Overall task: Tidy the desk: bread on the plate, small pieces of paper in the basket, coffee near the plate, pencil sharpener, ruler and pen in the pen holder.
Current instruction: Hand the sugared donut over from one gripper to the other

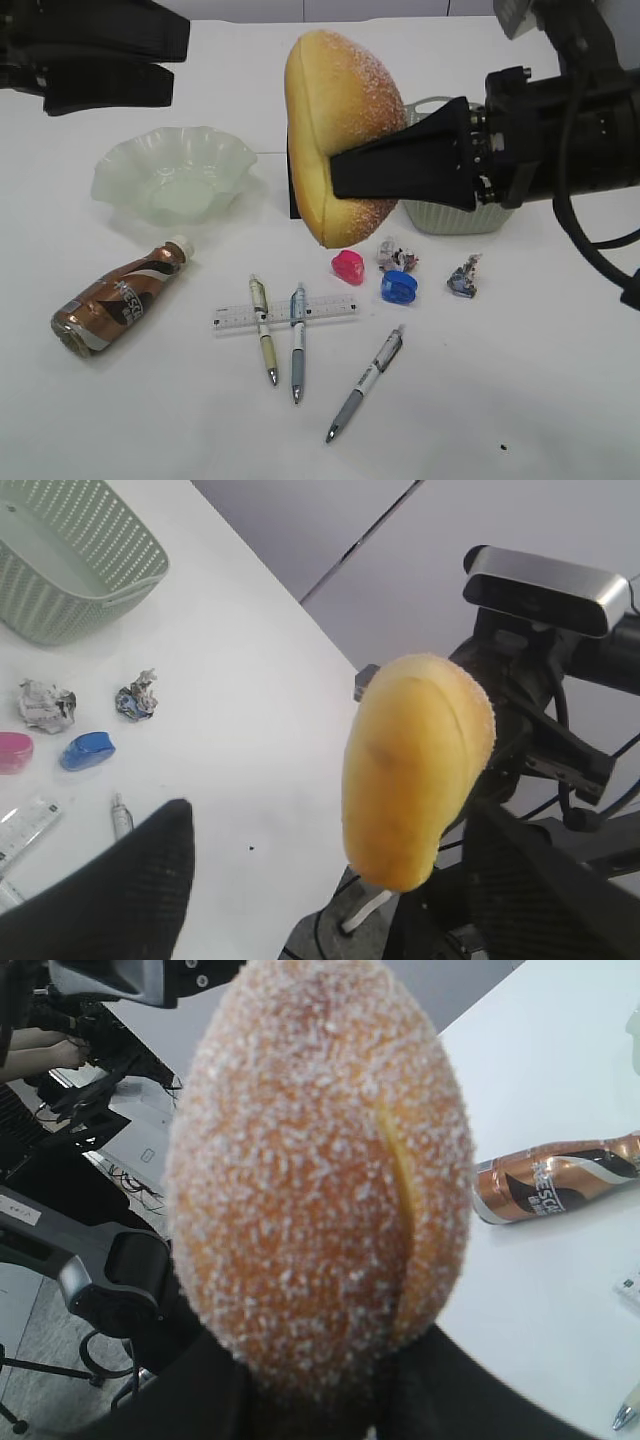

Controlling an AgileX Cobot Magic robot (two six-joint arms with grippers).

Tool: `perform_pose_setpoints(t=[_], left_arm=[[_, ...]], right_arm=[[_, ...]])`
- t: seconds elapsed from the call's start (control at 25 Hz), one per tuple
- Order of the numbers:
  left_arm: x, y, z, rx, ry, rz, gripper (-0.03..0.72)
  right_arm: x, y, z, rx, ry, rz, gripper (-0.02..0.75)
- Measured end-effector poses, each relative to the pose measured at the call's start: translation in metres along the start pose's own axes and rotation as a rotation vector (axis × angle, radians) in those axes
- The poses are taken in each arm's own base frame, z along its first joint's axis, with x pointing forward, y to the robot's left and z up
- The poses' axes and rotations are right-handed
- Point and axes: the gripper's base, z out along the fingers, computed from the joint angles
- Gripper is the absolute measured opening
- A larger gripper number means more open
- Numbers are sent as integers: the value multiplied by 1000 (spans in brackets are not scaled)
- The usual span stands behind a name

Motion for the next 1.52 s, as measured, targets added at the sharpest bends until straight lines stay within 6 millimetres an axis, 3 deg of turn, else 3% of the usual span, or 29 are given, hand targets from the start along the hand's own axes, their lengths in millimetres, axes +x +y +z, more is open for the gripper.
perform_pose_setpoints(t=[0.24, 0.64, 1.28, 1.52], left_arm=[[-6, 24, 23, 116, -55, -109, 624], [-11, 13, 71, 237, -3, -69, 658], [-5, 1, 83, 272, 33, -34, 655], [-1, 12, 94, 275, 50, -73, 647]], right_arm=[[0, 0, 0, 0, 0, 2, 224], [0, 0, 0, 2, 0, 6, 224], [0, 0, 0, 2, 0, 11, 223], [0, 0, 0, 2, 0, 11, 223]])
